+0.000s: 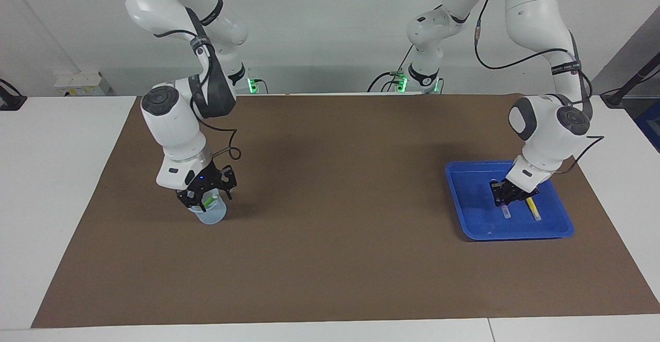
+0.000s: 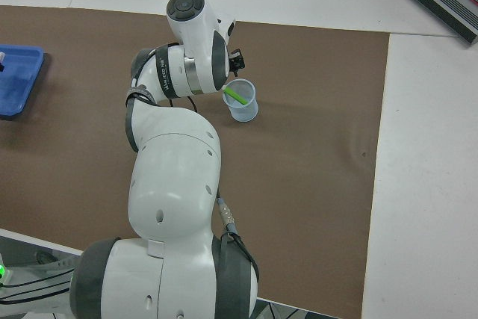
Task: Right arm passes pens to left for tray arrangement
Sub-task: 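Lower the purple pen into the tray while the right gripper returns, then set the purple pen upright in the tray with the left gripper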
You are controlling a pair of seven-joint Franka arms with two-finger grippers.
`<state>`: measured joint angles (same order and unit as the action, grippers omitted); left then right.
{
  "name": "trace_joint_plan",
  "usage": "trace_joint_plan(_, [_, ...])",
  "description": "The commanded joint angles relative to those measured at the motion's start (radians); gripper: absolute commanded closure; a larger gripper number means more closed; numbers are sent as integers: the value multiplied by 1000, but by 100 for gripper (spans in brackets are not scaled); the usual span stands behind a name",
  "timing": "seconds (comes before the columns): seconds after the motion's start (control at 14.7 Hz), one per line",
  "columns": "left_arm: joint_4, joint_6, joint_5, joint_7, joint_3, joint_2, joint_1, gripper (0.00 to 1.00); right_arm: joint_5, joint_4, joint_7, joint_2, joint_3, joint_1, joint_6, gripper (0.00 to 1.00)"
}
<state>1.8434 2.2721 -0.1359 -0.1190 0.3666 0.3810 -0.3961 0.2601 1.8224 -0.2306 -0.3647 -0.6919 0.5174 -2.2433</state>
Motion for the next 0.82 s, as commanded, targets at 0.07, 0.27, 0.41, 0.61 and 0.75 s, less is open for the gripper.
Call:
trace_joint_plan(0.07, [-7, -2, -21, -5, 8, 10, -7, 100, 28, 18, -12, -3, -12, 16, -29, 38])
trace_joint_plan(0.27, [5, -3, -21, -5, 8, 7, -10, 100, 30, 23, -21, -3, -12, 30, -29, 45])
trace_joint_plan(0.41, [17, -2, -21, -7, 6, 4, -16, 100, 33, 23, -27, -3, -12, 30, -29, 54])
trace_joint_plan(0.61, [17, 6, -21, -4, 8, 6, -14, 100, 33, 23, -50, -3, -12, 32, -29, 67])
trace_joint_plan(0.75, [17, 6, -21, -2, 8, 6, -9, 100, 31, 23, -50, -3, -12, 32, -29, 67])
